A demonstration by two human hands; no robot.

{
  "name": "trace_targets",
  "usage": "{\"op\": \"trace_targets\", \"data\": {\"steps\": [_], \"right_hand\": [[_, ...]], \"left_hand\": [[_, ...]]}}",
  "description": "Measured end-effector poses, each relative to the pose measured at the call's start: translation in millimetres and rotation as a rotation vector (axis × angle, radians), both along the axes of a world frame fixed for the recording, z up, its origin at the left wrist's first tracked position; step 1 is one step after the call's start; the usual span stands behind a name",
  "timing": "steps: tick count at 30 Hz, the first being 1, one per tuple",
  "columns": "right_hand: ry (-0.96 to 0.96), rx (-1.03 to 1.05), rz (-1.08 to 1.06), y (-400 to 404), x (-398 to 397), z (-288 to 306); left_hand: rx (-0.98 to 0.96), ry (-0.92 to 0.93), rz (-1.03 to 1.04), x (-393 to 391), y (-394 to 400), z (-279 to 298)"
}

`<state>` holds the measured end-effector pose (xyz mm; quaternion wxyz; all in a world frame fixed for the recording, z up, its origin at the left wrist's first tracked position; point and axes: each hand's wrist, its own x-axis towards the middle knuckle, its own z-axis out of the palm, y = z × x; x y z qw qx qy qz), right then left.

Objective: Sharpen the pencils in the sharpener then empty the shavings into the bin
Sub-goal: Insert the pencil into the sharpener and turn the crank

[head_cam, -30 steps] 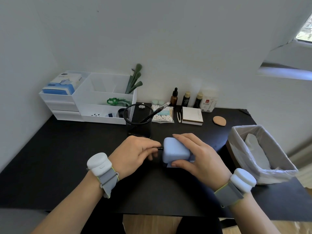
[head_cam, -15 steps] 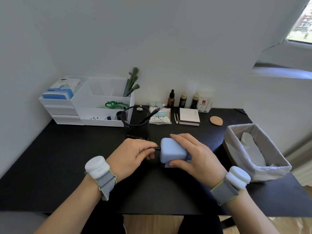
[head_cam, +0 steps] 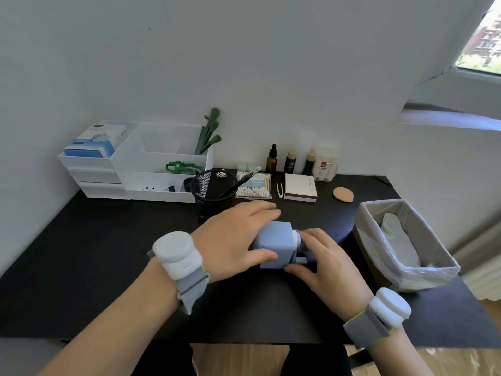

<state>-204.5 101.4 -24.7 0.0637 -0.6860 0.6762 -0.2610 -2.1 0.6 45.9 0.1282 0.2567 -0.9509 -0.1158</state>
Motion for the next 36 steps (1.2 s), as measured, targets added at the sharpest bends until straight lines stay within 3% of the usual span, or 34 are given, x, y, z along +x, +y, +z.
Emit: {"op": "trace_targets", "data": {"steps": [6,23,36], "right_hand": [[0.074,-0.061,-0.063,12,4,-11],[0.054,-0.202,0.003,33,10,32],[0.042,-0.244,-0.107,-27,-5,49]], "left_hand": [[-0.047,-0.264,0.056,-28,0,-2],[0.013,-0.348,0.088,-32,1,8],[0.004,-0.322,0.071,-32,3,6]]}}
